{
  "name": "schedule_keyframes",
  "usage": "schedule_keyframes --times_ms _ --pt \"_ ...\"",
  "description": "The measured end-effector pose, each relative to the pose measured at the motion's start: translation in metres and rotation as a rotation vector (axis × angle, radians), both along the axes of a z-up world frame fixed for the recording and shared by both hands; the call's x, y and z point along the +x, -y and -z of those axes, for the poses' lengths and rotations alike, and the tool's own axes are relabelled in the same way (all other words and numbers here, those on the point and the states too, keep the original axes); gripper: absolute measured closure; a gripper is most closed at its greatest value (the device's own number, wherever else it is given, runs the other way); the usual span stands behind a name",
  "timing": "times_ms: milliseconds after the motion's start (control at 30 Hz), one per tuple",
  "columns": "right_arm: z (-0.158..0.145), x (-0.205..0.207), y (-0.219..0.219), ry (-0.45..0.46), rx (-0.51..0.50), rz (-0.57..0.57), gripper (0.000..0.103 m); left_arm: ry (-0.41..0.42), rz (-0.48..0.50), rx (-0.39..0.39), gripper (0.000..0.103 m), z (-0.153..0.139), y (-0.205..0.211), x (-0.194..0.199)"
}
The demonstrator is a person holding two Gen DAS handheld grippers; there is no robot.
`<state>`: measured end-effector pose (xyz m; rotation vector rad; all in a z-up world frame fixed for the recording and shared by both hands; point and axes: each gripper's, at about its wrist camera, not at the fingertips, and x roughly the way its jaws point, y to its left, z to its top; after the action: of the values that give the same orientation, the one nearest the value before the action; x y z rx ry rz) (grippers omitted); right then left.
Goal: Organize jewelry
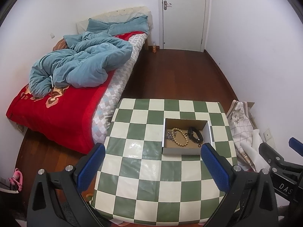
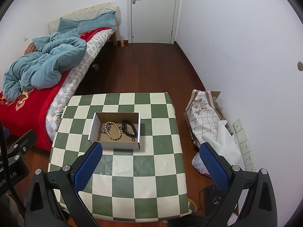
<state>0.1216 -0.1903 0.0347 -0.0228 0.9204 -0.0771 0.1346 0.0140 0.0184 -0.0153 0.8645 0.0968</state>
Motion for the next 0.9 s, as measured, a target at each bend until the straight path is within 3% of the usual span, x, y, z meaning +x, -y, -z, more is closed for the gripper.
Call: schedule_keyframes --times_ms 900 --pt "-0.0093 -0.0024 -0.0003 0.005 0.002 -0.014 0.000 0.000 0.000 -0.001 0.000 -0.0035 -0.0030 -0.0060"
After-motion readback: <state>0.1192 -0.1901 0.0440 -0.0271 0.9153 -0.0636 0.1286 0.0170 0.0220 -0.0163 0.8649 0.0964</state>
